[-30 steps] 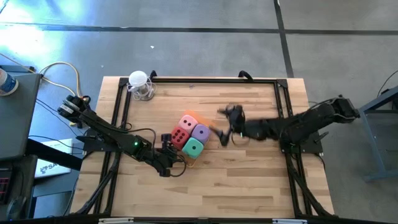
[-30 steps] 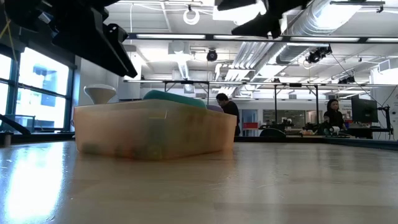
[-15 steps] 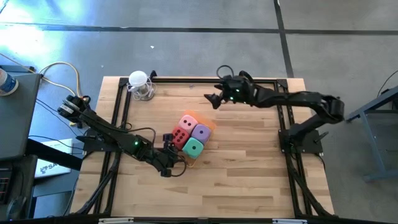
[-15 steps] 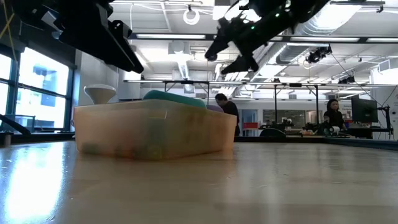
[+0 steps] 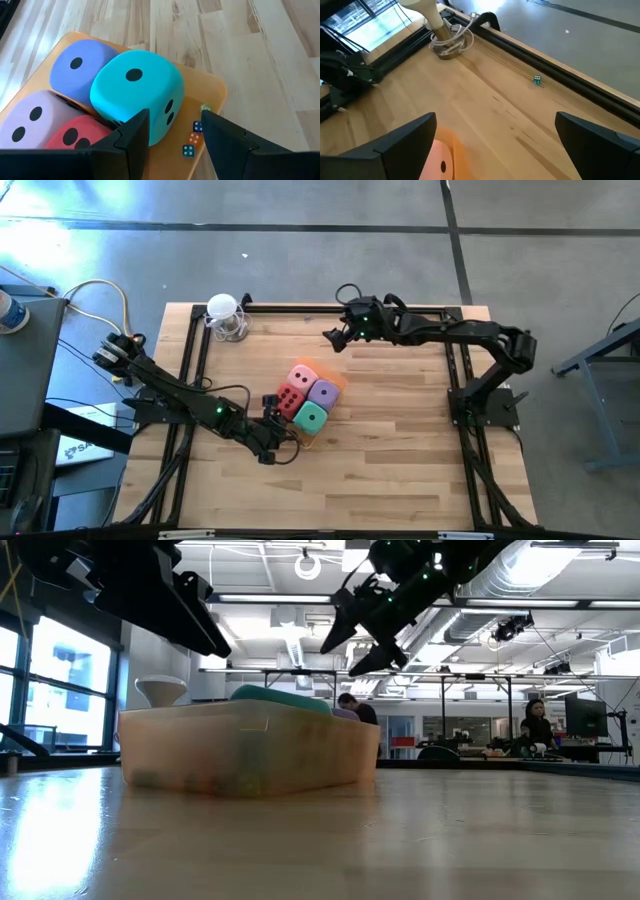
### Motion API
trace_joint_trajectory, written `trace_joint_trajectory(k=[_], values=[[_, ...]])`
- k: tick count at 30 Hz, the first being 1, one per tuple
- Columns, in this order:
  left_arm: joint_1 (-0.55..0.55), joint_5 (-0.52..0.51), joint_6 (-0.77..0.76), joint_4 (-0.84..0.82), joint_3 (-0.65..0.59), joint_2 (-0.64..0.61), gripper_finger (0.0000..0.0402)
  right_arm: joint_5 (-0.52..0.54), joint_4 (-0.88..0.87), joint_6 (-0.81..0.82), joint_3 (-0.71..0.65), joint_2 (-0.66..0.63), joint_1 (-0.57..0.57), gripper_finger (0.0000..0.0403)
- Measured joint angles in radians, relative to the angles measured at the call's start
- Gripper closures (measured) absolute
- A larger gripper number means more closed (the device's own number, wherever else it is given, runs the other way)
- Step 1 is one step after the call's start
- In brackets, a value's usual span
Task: Pick & Place Dice
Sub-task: Put the small light blue die into the orange bin
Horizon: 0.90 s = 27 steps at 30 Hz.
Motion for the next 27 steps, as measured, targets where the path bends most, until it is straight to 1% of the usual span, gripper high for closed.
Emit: trace_joint_trajectory(k=[5,9,14,21,27], values=[[0.000,0.000,0.000,0.000,0.000,0.000,0.0231,0.004,-0.010,0.000,0.000,0.000,-0.001,0.0003],[0.000,-0.001,0.000,0.000,0.000,0.000,0.0231,0.027,-0.016,-0.009,0.000,0.000,0.000,0.0003],[0.000,-0.001,-0.001,0.000,0.000,0.000,0.0231,0.024,-0.010,-0.060,0.000,0.000,0.002,0.0003],[0.000,-0.001,-0.001,0.000,0.000,0.000,0.0231,-0.006,-0.010,-0.044,0.000,0.000,0.002,0.0003],[0.000,-0.001,0.004,0.000,0.000,0.000,0.0231,-0.005,-0.010,-0.032,-0.001,0.000,0.009,0.0003]])
